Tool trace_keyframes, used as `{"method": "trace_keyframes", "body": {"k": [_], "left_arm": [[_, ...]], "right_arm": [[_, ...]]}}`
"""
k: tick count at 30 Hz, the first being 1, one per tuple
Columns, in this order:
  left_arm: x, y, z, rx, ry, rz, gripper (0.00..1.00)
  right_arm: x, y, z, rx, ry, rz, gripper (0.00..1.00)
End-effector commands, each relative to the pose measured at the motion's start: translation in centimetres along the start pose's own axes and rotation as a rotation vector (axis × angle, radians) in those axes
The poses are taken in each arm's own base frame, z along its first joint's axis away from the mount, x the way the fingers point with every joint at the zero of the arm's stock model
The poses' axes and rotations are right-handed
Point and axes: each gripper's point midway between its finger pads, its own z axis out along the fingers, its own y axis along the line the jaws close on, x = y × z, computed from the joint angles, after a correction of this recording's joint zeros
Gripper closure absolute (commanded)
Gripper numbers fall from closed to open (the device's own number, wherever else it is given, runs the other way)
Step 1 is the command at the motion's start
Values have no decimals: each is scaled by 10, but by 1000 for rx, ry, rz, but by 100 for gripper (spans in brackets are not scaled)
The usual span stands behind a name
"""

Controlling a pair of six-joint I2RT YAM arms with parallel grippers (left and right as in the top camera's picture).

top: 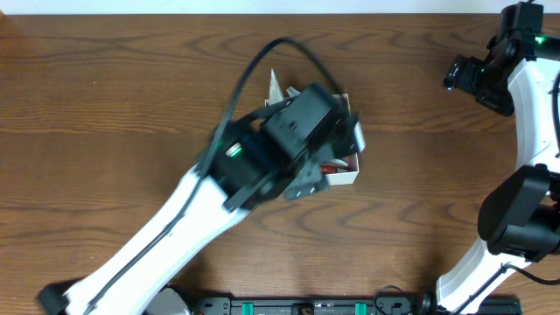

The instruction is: Pack container

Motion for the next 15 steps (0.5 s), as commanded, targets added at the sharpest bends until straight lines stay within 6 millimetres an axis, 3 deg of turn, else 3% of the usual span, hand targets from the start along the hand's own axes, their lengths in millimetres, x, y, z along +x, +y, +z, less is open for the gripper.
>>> {"method": "trace_keyframes", "body": {"k": [1,7,11,15], "left_arm": [[6,-10,-24,3,-25,13,2],[31,-19,-49,14,2,29,2],[40,-22,-54,25,23,34,2],[73,-40,-57,98,155,-5,2]], "right_arm": [[-8,-1,-16,-5,-43,3,1],[-8,-1,-16,-5,-43,3,1],[-8,-1,-16,-5,-43,3,1],[-8,-1,-16,-5,-43,3,1]]}}
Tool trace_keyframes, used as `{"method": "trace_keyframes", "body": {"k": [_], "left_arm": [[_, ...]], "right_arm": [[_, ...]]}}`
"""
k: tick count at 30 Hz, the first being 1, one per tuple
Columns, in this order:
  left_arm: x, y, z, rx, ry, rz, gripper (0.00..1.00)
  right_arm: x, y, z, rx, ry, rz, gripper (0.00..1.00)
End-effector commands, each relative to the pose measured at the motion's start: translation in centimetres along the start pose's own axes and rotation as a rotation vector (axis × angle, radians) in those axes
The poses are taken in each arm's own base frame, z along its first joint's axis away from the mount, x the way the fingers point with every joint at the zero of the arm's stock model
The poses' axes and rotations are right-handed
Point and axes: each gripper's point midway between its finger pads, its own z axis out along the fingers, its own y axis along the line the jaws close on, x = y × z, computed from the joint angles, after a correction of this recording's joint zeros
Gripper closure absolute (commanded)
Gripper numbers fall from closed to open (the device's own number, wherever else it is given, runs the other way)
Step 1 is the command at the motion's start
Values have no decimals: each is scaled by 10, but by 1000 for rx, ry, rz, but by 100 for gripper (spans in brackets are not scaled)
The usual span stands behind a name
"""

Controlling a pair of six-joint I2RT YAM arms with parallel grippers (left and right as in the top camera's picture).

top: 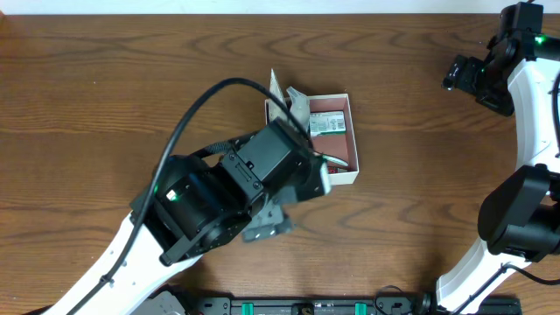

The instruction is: Pack container

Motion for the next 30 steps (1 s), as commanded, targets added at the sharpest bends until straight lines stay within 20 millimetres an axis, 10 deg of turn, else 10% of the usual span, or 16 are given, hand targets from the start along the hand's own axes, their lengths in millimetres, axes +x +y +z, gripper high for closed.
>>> {"method": "trace_keyframes", "body": {"k": [1,11,19,30], "left_arm": [[22,-12,-4,37,83,-144,2],[51,-17,-32,20,46,-588,2],[89,16,-68,-153,-204,-884,2],[137,40,-64,-527,-572,-1046,2]], "right_arm": [[-8,-1,-16,-5,-43,3,1],[-7,-1,-16,-5,-43,3,1],[-8,-1,-16,-5,-43,3,1],[-8,-1,-16,-5,-43,3,1]]}}
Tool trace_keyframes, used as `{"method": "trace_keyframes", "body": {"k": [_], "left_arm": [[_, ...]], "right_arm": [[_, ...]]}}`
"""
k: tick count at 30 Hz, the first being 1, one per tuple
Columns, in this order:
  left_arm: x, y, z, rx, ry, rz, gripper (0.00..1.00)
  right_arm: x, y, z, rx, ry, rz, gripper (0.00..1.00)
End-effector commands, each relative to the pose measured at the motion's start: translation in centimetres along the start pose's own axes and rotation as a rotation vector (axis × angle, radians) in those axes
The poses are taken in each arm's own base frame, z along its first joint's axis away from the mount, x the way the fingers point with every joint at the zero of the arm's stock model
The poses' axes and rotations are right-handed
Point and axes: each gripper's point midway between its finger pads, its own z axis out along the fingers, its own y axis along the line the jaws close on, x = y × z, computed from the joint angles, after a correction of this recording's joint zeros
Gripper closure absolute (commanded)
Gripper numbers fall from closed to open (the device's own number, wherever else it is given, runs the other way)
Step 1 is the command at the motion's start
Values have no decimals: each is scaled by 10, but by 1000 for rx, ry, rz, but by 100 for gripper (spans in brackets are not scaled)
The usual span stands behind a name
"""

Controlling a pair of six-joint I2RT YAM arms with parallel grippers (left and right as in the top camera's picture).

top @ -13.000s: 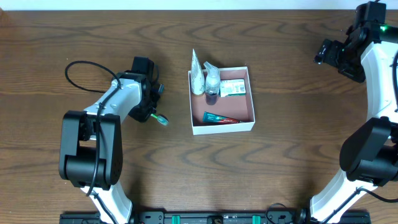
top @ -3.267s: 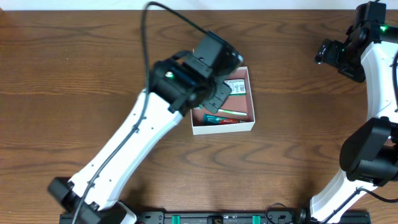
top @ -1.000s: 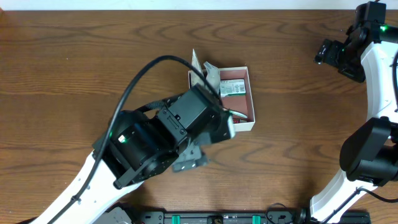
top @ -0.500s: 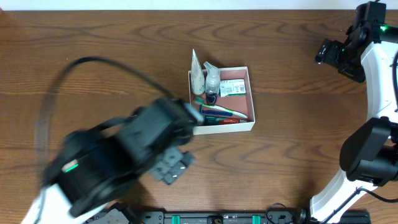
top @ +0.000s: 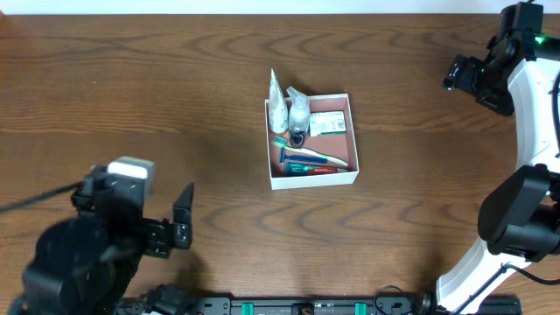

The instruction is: Pack container

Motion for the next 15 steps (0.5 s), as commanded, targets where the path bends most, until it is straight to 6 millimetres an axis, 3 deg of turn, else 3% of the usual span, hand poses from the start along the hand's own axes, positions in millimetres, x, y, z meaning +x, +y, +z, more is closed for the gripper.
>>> {"method": "trace_keyframes", "body": {"k": [1,15], "left_arm": [[18,6,5,-17,-85,30,2],[53,-3,69,44,-519,93,2]], "right_arm": [[-7,-1,-16,-6,-42,3,1],[-8,-1,-16,-6,-43,3,1]]}}
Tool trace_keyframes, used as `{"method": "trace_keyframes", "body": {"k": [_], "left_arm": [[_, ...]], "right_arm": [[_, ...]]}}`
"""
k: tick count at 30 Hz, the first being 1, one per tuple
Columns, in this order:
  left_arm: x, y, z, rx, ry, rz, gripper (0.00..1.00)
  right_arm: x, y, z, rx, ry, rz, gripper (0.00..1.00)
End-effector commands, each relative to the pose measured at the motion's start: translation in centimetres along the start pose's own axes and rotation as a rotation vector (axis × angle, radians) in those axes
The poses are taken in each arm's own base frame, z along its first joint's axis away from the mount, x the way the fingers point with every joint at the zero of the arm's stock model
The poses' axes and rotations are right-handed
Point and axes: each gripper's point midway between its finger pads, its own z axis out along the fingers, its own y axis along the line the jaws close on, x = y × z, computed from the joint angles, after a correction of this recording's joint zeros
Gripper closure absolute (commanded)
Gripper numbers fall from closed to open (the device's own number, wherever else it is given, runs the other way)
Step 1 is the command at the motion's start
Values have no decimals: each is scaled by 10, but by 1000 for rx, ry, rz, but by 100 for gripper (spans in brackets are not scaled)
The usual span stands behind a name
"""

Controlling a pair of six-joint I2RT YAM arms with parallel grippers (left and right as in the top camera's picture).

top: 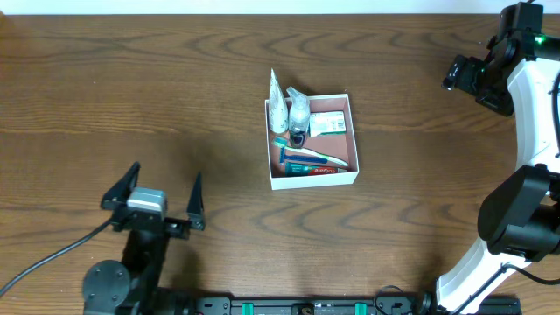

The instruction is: Pack container

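The white open box (313,180) sits at the middle of the table. Inside it are a white tube (277,103) standing at the far left corner, a small clear bottle (298,112), a flat packet (328,123), a blue toothbrush (291,156) and a red toothpaste tube (320,169). My left gripper (159,191) is pulled back near the front left edge, far from the box, open and empty. At the far right edge my right gripper (461,73) is raised, and its jaws are too small and dark to read.
The brown wooden table (131,87) carries only the box. The right arm's white links (534,105) run down the right edge, and the left arm's base and cable (52,262) sit at the front left corner.
My left gripper has drawn a little further back and turned, its open fingers now pointing away from me. The box, its contents and the right arm have not moved.
My left arm first reached over the box and covered most of it. It then stood back off the box's front left corner, leaving the red toothpaste tube inside. Later it was at the front left, and now rests there open.
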Motion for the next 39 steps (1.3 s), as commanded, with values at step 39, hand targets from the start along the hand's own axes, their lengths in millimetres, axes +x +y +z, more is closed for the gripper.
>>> {"method": "trace_keyframes", "body": {"k": [39], "left_arm": [[150,-17,19,106,144,-39,2]], "right_arm": [[-8,-1,-16,-5,-43,3,1]]}}
